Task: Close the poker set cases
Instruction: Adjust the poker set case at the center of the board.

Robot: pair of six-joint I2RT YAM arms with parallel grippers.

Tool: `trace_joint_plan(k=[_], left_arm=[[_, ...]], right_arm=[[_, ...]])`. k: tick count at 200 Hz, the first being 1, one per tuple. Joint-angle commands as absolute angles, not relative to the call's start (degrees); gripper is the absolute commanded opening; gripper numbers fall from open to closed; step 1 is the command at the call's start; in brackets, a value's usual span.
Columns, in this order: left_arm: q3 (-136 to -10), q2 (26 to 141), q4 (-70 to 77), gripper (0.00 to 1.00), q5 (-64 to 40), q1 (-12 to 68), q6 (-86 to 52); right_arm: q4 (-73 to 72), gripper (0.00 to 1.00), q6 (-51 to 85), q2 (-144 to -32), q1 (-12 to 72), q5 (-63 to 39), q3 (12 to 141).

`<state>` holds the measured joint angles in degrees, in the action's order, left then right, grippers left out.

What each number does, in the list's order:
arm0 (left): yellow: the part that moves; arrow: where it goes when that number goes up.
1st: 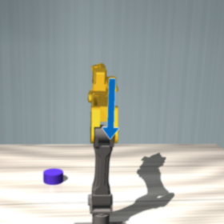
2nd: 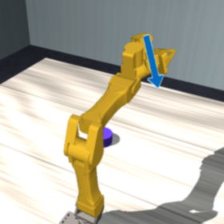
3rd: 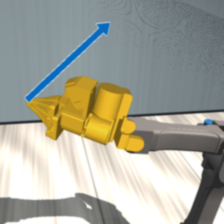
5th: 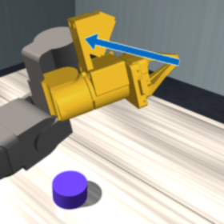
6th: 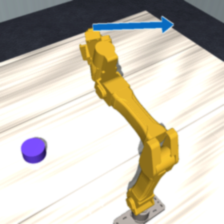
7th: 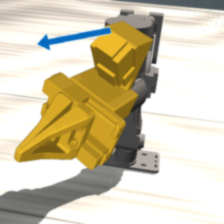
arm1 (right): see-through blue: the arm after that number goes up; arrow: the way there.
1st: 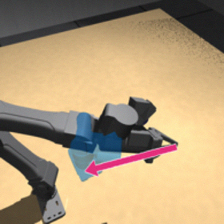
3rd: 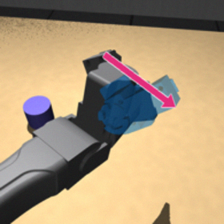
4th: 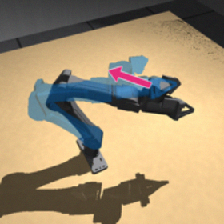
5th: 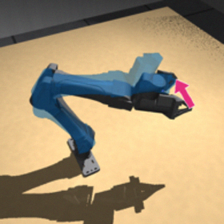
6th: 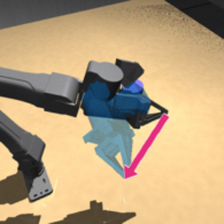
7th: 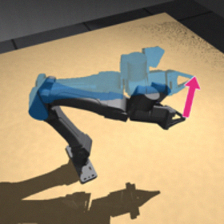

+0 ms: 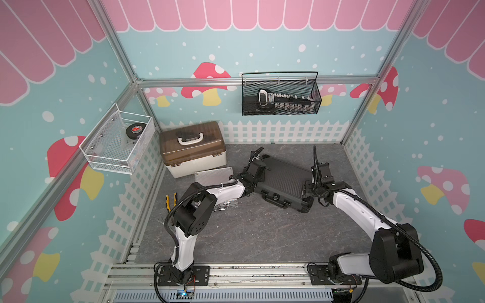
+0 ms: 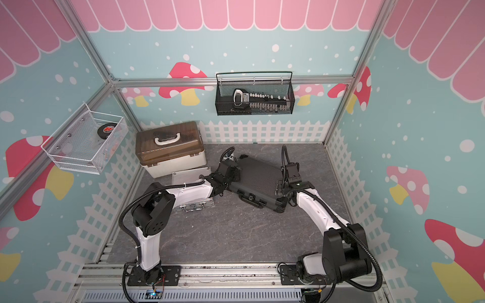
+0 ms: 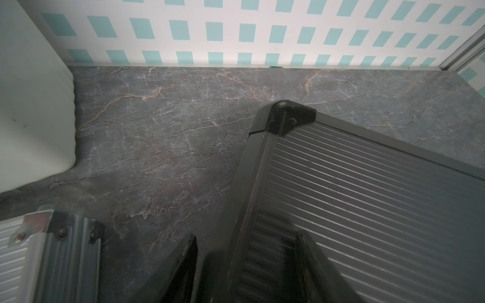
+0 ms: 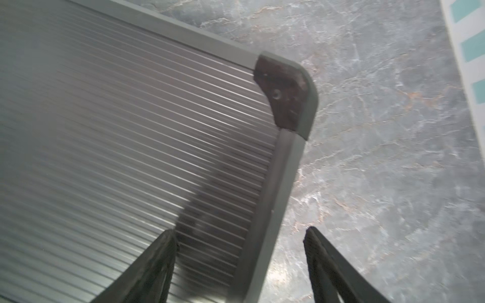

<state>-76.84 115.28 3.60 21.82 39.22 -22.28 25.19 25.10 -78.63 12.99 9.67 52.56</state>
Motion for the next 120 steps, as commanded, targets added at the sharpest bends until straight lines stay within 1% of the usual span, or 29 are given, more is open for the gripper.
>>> trace_joint_plan(k=[1, 49, 68, 97, 120], left_arm=[[-73.9, 116.7, -3.8, 0.59, 19.9, 39.3, -22.5], [-73.0, 116.3, -4.1, 0.59, 20.6, 39.3, -22.3], [-72.8, 116.4, -4.1, 0.59, 20.6, 39.3, -22.4], [-72.7, 116.4, -4.1, 0.59, 20.8, 39.3, -22.2], [-72.5, 116.2, -4.1, 0.59, 21.0, 39.3, -22.0]], right_arm=[[23.6, 0.77, 25.8, -81.2, 12.6, 4.6, 51.2], [20.5, 0.77, 26.0, -84.6, 12.6, 0.4, 51.6], [20.2, 0.78, 27.1, -84.4, 12.5, 2.1, 51.3], [20.2, 0.83, 28.5, -81.1, 11.5, 6.0, 50.1], [21.2, 0.86, 28.9, -79.2, 9.4, 5.9, 49.8]])
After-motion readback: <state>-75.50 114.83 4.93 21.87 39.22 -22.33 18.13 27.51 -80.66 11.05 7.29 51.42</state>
